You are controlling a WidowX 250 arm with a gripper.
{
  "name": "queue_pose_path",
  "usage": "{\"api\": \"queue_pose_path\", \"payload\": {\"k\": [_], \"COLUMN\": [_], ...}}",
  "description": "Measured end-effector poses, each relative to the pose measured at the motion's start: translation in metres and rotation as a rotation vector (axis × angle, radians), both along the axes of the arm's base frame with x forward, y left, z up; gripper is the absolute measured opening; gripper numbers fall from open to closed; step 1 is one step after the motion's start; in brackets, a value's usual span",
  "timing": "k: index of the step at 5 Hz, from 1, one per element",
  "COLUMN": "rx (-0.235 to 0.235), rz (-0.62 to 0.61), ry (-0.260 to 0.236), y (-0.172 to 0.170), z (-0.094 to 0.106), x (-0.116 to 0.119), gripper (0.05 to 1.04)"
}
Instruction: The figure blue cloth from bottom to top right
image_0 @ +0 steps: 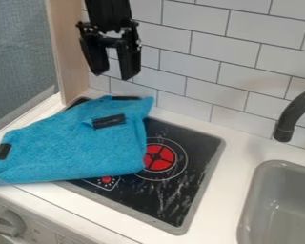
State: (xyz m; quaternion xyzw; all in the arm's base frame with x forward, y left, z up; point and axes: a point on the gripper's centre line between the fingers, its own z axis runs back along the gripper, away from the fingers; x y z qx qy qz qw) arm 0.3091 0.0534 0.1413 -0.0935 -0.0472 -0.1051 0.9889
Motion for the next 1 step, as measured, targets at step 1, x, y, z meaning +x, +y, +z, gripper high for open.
{"api": "queue_pose_path", "payload": {"k": [1], "rx": [0.002], "rz": [0.002], "ry": [-0.007], "y": [0.0000], "z": [0.0019], "x": [0.0000], "gripper": [0.998]}}
